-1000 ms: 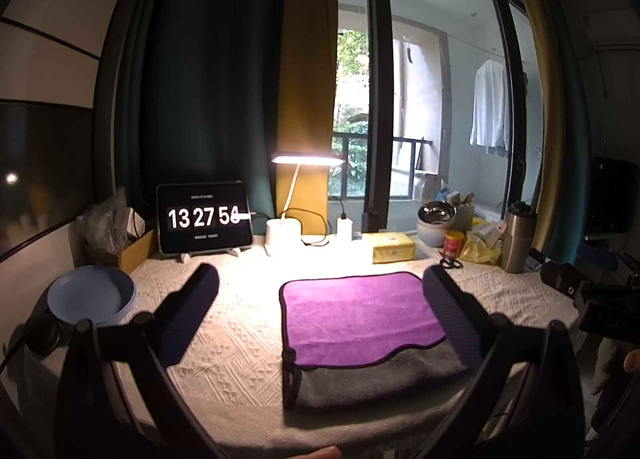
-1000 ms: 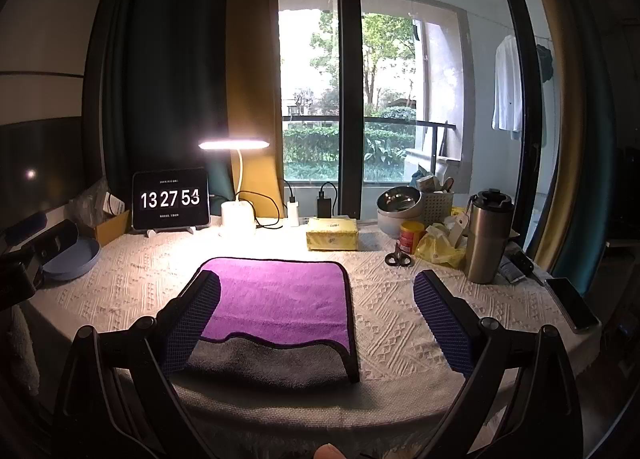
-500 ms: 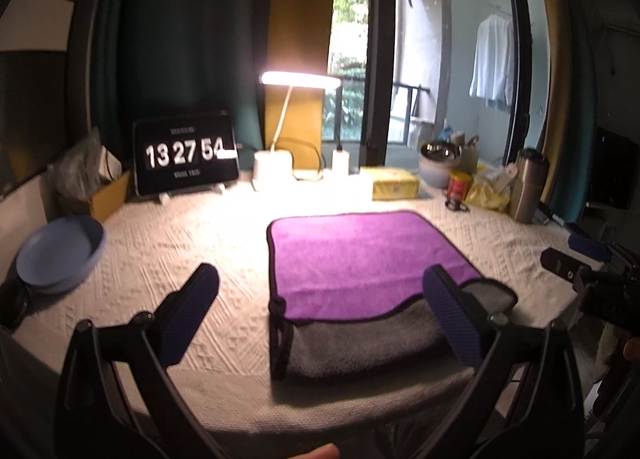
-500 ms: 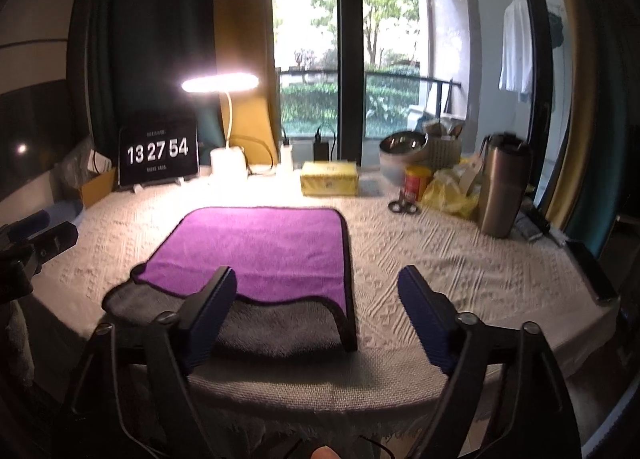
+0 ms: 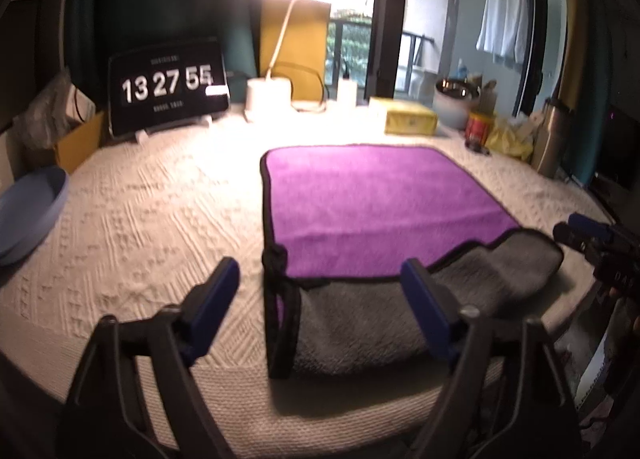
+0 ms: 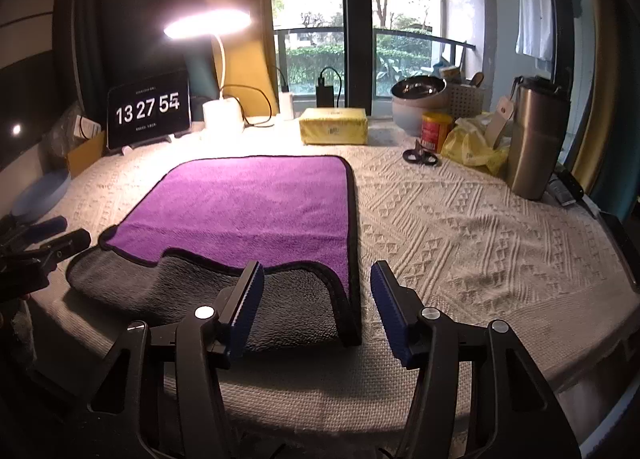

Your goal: Fold towel

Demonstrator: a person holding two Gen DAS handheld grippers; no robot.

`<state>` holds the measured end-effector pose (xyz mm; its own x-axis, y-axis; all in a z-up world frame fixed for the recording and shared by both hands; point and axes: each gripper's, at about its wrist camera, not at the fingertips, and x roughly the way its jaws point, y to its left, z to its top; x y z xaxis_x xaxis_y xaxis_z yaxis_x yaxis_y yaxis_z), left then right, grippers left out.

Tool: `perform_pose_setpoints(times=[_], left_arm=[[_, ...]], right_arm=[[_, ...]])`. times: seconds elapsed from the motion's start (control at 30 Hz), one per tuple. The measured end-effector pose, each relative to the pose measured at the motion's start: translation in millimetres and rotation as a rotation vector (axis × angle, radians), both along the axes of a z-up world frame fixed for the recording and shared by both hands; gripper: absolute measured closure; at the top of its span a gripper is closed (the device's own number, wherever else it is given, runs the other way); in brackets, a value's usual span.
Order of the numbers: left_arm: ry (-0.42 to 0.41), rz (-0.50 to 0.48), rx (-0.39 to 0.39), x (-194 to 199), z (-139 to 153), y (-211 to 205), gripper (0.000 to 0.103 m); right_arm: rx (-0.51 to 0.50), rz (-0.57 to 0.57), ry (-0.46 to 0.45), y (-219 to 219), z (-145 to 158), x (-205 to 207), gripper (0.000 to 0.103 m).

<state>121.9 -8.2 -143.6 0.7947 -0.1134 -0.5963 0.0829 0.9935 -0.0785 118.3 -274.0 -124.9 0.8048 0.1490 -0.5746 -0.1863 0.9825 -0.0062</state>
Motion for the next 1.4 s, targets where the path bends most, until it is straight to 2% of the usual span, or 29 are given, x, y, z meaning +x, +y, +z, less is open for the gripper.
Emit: perform_pose_setpoints(times=[0.13, 0.27, 0.4, 0.43, 0.47, 0.5, 0.73, 0.8, 0.83, 0.87, 0.9, 0.97, 1.4], left_arm=[[0.036, 0.000, 0.016, 4, -10, -1, 0.031], [0.057, -0.002, 0.025, 4, -17, -2, 0.048], [0.081, -0.006, 0.036, 5, -23, -4, 0.056], [0.085, -0.005, 0.034, 5, -24, -4, 0.058], [0.087, -0.004, 0.034, 5, -25, -4, 0.060], [0.085, -0.004, 0.033, 5, -25, -4, 0.061], [0.089, -0.017, 0.044, 4, -28, -4, 0.063], [0.083, -0.024, 0.016, 3, -29, 0, 0.070], [0.082, -0.028, 0.001, 3, -28, 1, 0.077], [0.079, -0.034, -0.001, 2, -28, 1, 0.084], [0.074, -0.045, -0.003, 1, -27, 0, 0.087], [0.063, -0.053, 0.001, -1, -24, -2, 0.092], [-0.016, -0.058, -0.033, -10, 3, 4, 0.095]], right_arm=[[0.002, 0.025, 0.033, -1, -10, 12, 0.045], [0.001, 0.040, 0.040, 1, -14, 19, 0.046], [0.000, 0.051, 0.050, 4, -17, 25, 0.046], [-0.002, 0.056, 0.053, 5, -18, 26, 0.046], [-0.008, 0.059, 0.058, 6, -20, 26, 0.051], [-0.013, 0.061, 0.062, 8, -21, 27, 0.055], [-0.046, 0.059, 0.102, 14, -32, 29, 0.057], [-0.061, 0.051, 0.096, 15, -34, 28, 0.068], [-0.067, 0.049, 0.089, 15, -34, 27, 0.072], [-0.071, 0.047, 0.081, 15, -33, 27, 0.083], [-0.074, 0.045, 0.074, 15, -32, 26, 0.093], [-0.078, 0.044, 0.060, 15, -29, 23, 0.097], [-0.047, 0.038, -0.055, 11, 3, 4, 0.099]])
